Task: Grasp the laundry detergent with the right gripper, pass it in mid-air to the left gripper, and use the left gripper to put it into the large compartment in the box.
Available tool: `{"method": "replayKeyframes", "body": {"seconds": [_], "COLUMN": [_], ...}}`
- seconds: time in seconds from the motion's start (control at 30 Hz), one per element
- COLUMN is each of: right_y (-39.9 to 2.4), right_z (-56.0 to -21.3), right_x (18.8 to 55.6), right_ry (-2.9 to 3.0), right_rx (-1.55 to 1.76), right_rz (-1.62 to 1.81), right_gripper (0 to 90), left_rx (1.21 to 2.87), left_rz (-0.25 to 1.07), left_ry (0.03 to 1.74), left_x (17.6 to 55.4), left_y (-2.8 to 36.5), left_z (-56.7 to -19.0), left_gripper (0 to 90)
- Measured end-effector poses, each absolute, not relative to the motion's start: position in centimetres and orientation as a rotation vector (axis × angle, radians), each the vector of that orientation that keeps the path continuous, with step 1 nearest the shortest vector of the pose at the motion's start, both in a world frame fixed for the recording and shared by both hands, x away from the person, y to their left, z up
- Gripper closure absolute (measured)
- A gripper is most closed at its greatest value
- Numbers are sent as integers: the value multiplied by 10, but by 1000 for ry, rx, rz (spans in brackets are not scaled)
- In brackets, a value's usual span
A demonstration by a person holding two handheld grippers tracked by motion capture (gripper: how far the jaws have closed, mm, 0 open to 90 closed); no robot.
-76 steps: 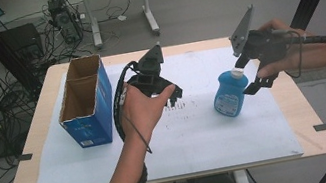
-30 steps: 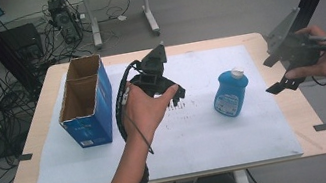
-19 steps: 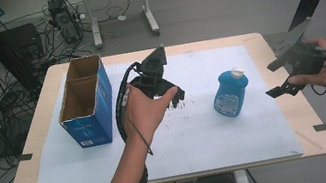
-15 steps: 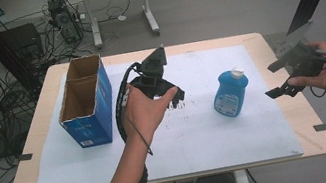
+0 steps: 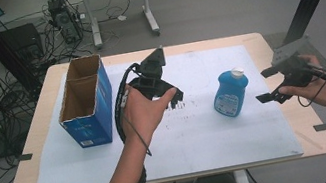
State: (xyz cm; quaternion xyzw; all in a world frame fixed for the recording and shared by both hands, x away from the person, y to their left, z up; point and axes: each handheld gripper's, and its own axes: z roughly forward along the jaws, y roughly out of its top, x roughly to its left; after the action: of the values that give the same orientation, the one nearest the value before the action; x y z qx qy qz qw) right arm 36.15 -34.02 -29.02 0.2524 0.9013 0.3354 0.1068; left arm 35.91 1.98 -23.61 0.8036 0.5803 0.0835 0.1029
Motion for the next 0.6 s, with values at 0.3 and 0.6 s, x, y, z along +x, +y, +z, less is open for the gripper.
{"method": "replayKeyframes", "body": {"seconds": [0.3, 0.6], "right_y": [-336, -331], "right_z": [-314, -333], "right_x": [367, 370], "right_ry": [2594, 2540], "right_rx": [764, 792], "right_rz": [1072, 1136], "right_gripper": [49, 45], "left_rx": [2390, 2400], "left_rz": [252, 249], "left_ry": [1706, 1707], "left_x": [359, 360], "left_y": [17, 16], "left_z": [-237, -241], "left_gripper": [59, 58]}}
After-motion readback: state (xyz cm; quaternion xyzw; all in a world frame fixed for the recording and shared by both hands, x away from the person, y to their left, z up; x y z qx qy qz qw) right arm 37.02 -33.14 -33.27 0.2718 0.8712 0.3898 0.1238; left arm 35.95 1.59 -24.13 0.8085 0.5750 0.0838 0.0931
